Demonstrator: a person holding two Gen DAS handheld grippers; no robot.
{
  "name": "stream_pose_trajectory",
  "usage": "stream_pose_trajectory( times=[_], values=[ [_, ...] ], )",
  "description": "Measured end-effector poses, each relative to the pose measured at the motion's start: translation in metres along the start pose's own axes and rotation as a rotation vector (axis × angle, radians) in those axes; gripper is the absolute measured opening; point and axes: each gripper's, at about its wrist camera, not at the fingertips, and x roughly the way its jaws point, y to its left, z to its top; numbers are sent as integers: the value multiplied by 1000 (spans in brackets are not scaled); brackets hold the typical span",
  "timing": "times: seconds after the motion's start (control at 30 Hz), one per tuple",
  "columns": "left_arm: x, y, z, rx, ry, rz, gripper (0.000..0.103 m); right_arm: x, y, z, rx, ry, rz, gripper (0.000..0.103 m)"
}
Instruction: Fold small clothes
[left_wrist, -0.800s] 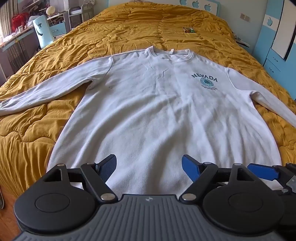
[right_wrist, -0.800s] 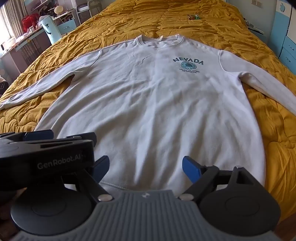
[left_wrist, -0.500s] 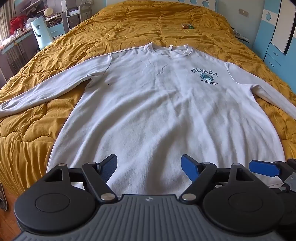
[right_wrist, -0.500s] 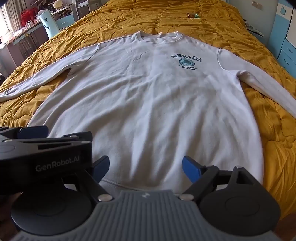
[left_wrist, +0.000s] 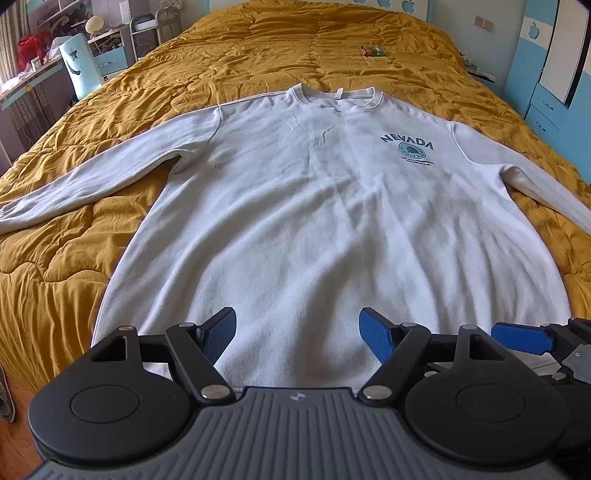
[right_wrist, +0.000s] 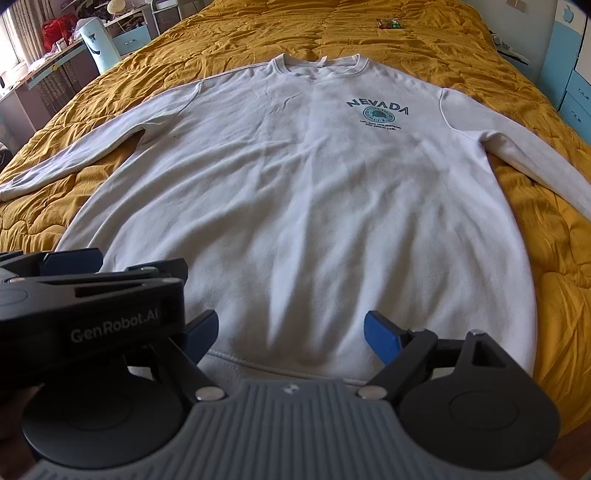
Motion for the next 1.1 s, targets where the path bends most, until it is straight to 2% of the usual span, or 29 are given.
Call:
stream_pose_trajectory(
  times=[1.1],
  values=[
    [-4,6,-7,-4,17,-11,89,-1,8,-5,-10,2,-42,82]
  ],
)
